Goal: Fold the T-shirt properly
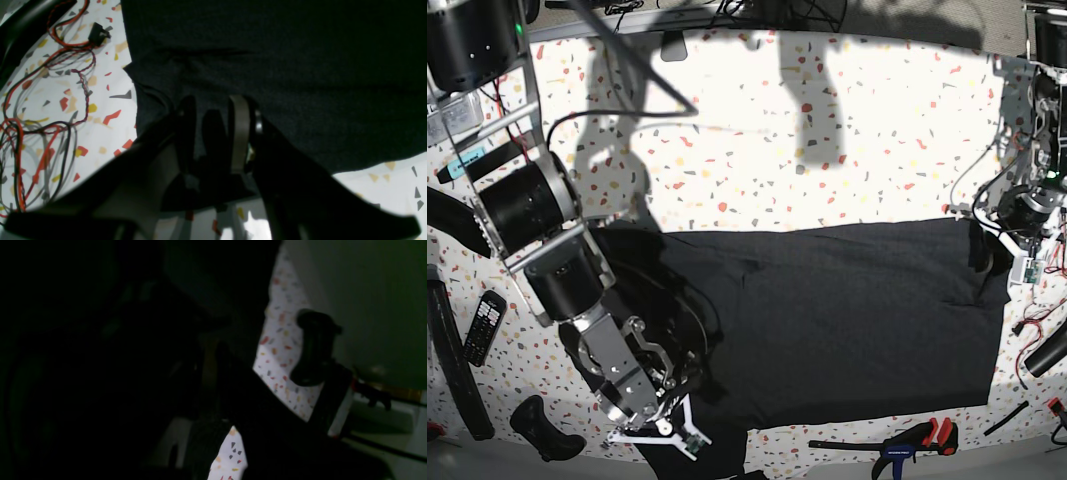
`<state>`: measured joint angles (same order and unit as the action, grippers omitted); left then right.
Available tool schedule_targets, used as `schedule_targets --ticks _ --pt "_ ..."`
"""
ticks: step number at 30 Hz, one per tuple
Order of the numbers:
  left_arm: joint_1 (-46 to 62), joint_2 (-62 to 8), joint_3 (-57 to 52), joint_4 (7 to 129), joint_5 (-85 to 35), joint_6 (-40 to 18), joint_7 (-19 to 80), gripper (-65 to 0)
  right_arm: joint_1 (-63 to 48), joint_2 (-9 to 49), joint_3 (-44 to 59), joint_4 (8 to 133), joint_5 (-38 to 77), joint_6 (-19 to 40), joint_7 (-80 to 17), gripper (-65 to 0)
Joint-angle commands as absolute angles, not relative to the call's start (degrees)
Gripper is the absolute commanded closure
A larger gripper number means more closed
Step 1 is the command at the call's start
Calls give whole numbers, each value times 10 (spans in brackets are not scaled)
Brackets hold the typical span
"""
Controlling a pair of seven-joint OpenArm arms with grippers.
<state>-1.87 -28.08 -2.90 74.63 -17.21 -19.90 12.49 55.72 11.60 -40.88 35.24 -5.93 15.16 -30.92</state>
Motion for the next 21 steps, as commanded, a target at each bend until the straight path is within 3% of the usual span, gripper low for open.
schedule_targets --ticks 1,4,8,10,13,21 --pt "-27 -292 -33 756 -176 -197 111 -161 586 117 -405 360 -72 141 -303 0" --pt "-27 -292 -33 756 -176 -198 111 -161 585 117 -405 360 -72 164 -310 0" --pt "-27 -292 -33 756 -176 -198 111 -161 579 117 -405 360 -27 257 -310 0" --pt "-27 -292 -33 756 -176 -197 111 -161 577 115 -405 360 23 286 -312 -101" --pt "-27 -292 -33 756 -176 -197 111 -161 571 108 -405 360 63 289 -315 -208" --pt "-27 -292 -33 756 -176 -198 112 -161 536 92 -405 360 62 289 -284 -213"
